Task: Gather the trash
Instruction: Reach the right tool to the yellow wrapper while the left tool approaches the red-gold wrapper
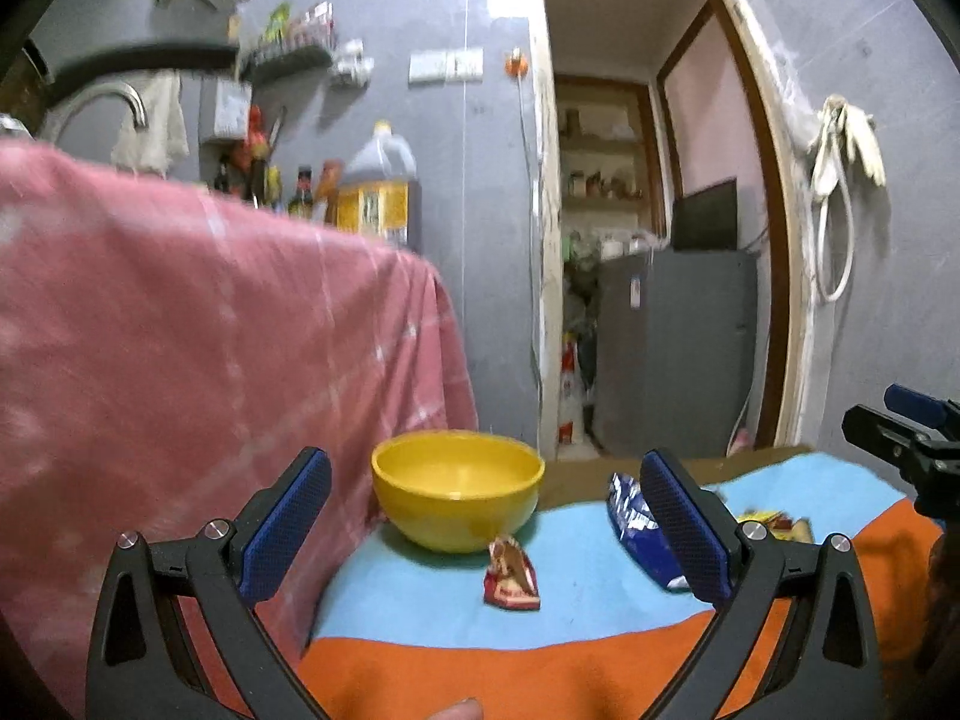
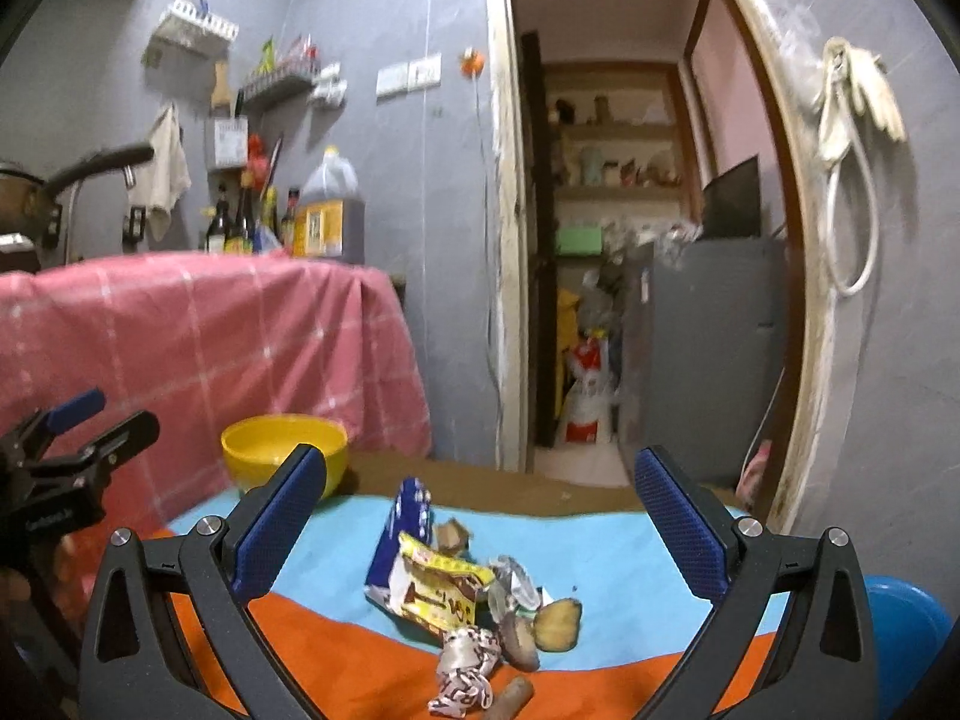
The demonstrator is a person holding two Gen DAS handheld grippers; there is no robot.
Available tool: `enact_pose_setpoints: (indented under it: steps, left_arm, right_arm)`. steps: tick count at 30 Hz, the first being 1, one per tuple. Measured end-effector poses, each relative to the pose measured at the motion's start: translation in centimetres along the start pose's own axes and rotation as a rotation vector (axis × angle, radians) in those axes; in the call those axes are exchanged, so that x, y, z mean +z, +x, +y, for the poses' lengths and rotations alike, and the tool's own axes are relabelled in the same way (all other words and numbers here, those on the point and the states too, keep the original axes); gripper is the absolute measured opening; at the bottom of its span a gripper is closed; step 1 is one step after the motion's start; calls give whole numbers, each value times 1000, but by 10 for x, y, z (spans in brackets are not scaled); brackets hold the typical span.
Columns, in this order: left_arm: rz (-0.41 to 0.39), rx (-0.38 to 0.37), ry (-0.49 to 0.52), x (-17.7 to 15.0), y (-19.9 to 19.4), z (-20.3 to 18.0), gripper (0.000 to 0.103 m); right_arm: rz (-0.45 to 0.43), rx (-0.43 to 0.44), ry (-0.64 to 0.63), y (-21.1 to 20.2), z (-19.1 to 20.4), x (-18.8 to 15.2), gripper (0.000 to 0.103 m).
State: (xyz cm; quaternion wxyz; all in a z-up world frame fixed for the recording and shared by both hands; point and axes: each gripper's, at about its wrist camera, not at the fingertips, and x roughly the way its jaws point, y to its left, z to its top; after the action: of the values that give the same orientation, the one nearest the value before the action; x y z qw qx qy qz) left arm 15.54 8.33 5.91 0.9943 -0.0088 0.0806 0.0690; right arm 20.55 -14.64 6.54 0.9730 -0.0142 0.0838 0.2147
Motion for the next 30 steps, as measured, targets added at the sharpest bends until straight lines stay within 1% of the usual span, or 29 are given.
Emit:
enact_pose_setpoints:
  steps: [2, 3, 5, 8, 11, 12, 14, 15, 16, 18, 20, 21, 23, 24, 25, 26, 27, 28, 29, 30]
  left_arm:
    - [49, 3, -12, -3, 12, 2, 101]
    - [80, 12, -21, -4, 18, 4, 101]
    - [166, 15, -47, -8, 35, 7, 101]
    - [277, 8, -76, -13, 56, 12, 101]
    - [348, 0, -107, -18, 68, 15, 101]
    - [374, -8, -122, -20, 73, 16, 101]
    - [412, -24, -146, -23, 80, 18, 98]
    - [439, -40, -162, -25, 85, 19, 97]
    - [465, -58, -173, -27, 90, 20, 94]
    - [509, -95, -194, -29, 100, 22, 86]
    - [538, -113, -213, -31, 107, 23, 73]
    - [555, -126, -226, -33, 110, 23, 70]
    - [578, -142, -245, -36, 114, 26, 56]
    - [592, -147, -254, -37, 118, 27, 53]
    - [602, -149, -260, -39, 119, 27, 46]
    - [607, -147, -261, -39, 118, 27, 40]
    - [608, -150, -263, -39, 117, 27, 36]
    - [611, -158, -266, -39, 116, 27, 29]
    - [614, -163, -268, -39, 114, 28, 28]
    - [615, -167, -268, -38, 112, 27, 28]
  right_arm:
    - [51, -1, -3, 13, -3, -5, 103]
    - [91, -9, -4, 21, -5, -8, 103]
    - [153, -27, -10, 34, -6, -12, 103]
    - [225, 0, -6, 47, -8, -20, 103]
    - [280, 38, -9, 57, -6, -28, 103]
    - [299, 51, -13, 60, -5, -31, 102]
    - [328, 69, -23, 65, -1, -34, 96]
    - [345, 78, -28, 68, 0, -36, 92]
    - [363, 85, -32, 71, 1, -37, 86]
    - [400, 102, -30, 76, 1, -41, 79]
    - [424, 111, -25, 81, 2, -42, 75]
    - [434, 121, -20, 82, 1, -43, 71]
    - [459, 140, -13, 87, 1, -44, 65]
    - [469, 147, -10, 88, 0, -45, 59]
    - [472, 152, -8, 89, 1, -46, 51]
    - [472, 161, -5, 88, 0, -46, 48]
    - [472, 168, -1, 87, 0, -46, 44]
    - [472, 171, 2, 88, 0, -47, 41]
    - [471, 174, 5, 87, 0, -47, 38]
    - [469, 177, 9, 86, -1, -47, 32]
